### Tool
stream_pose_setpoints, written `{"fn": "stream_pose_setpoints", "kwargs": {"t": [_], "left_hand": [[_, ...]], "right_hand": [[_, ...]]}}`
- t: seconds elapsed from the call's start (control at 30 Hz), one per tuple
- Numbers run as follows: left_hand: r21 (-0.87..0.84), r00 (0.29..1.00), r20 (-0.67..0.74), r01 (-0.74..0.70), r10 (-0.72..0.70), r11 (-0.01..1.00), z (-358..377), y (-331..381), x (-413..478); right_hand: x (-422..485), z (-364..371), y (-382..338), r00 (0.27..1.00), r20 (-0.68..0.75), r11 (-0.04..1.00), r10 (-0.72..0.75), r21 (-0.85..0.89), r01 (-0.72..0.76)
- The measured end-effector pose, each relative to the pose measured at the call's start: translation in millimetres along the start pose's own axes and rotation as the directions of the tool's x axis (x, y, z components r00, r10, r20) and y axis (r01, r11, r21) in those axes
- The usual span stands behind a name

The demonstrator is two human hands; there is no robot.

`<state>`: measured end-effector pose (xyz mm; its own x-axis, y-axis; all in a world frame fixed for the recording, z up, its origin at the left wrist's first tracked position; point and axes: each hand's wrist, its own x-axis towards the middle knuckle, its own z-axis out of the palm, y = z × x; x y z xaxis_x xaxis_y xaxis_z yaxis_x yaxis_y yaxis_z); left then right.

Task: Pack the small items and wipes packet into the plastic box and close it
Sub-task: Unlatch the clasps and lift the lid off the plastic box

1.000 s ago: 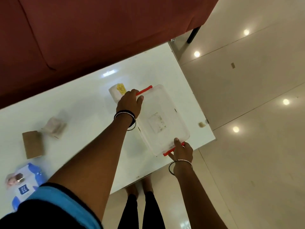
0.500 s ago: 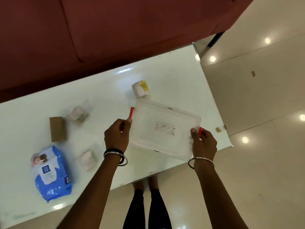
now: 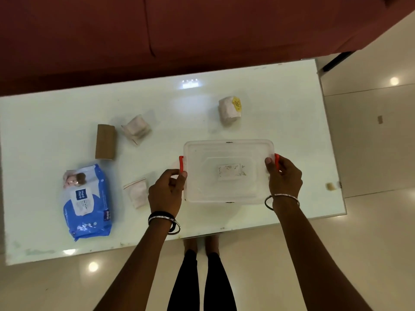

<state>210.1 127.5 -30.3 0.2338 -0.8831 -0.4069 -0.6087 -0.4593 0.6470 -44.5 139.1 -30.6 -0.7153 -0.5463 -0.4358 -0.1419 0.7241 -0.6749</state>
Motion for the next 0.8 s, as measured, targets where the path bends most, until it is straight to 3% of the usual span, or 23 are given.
{"fn": "stream_pose_setpoints", "kwargs": {"t": [0.23, 0.3, 0.4, 0.5, 0.6, 0.8], "left_hand": [[-0.056, 0.999, -0.005, -0.05, 0.05, 0.997, 3.6, -6.7, 2.3], [-0.064, 0.999, -0.02, -0.049, 0.048, 0.997, 3.2, -5.6, 1.3], [-0.043, 0.999, -0.032, -0.033, 0.032, 0.999, 1.7, -3.3, 1.6], [-0.057, 0.999, -0.038, -0.032, 0.03, 0.998, -0.2, -1.8, 3.5], [-0.068, 0.999, -0.031, -0.038, 0.036, 0.997, -1.5, -0.6, 6.2], [-0.044, 0.999, -0.006, -0.054, 0.054, 0.998, -1.7, -2.5, 10.9]], "right_hand": [[15.6, 6.2, -2.4, 0.996, 0.044, 0.995, -0.078, -0.06, 0.081], [10.3, 8.6, -4.8, 0.987, -0.004, 0.963, -0.16, -0.223, 0.155], [-18.3, 21.0, -13.9, 0.924, -0.024, 0.829, -0.382, -0.452, 0.331], [-60.1, 47.8, -14.4, 0.812, 0.241, 0.696, -0.531, -0.423, 0.581], [-84.9, 70.9, 3.2, 0.715, 0.498, 0.552, -0.49, -0.457, 0.697], [-81.1, 81.1, 26.9, 0.697, 0.501, 0.384, -0.513, -0.593, 0.708]]}}
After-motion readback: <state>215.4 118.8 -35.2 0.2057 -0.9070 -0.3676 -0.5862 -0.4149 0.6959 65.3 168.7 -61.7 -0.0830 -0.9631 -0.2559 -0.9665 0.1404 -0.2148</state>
